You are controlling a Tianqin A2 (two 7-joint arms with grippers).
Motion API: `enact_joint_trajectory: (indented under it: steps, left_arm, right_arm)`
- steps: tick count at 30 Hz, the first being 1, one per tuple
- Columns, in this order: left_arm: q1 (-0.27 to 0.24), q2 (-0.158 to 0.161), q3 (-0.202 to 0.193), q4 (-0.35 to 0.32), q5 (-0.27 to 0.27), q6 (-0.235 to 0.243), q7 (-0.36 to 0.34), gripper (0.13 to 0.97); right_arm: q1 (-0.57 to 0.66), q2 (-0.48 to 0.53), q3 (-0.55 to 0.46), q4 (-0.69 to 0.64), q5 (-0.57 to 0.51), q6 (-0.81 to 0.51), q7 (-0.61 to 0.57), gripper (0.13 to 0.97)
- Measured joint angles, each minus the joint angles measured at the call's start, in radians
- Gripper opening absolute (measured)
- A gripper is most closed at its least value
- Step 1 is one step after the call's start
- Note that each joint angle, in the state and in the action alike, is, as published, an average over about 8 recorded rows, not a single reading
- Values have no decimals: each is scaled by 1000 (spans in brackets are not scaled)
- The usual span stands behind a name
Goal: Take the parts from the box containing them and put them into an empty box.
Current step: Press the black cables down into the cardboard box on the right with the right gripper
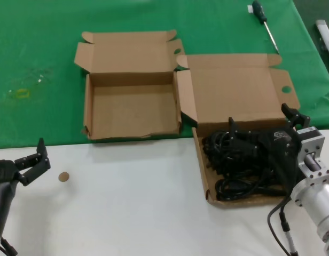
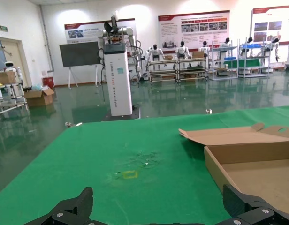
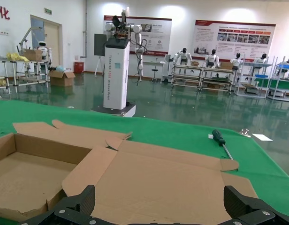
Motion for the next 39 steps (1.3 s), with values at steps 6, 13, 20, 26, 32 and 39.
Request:
enact_joint_trajectory:
  steps: [6,13,20,26,32,39]
  left_arm:
    - [0,0,0,0,0,0,0,966]
    - [0,0,0,0,0,0,0,966]
    - [0,0,0,0,0,0,0,966]
    - [0,0,0,0,0,0,0,966]
    - [0,0,0,0,0,0,0,954]
    - [0,0,0,0,0,0,0,936]
  right_arm:
    - [0,0,0,0,0,0,0,966]
    - [0,0,0,0,0,0,0,966]
    - [0,0,0,0,0,0,0,966]
    - [0,0,0,0,0,0,0,966]
    - [0,0,0,0,0,0,0,966]
    - [2,-2,5,-1,1,-3,-1,966]
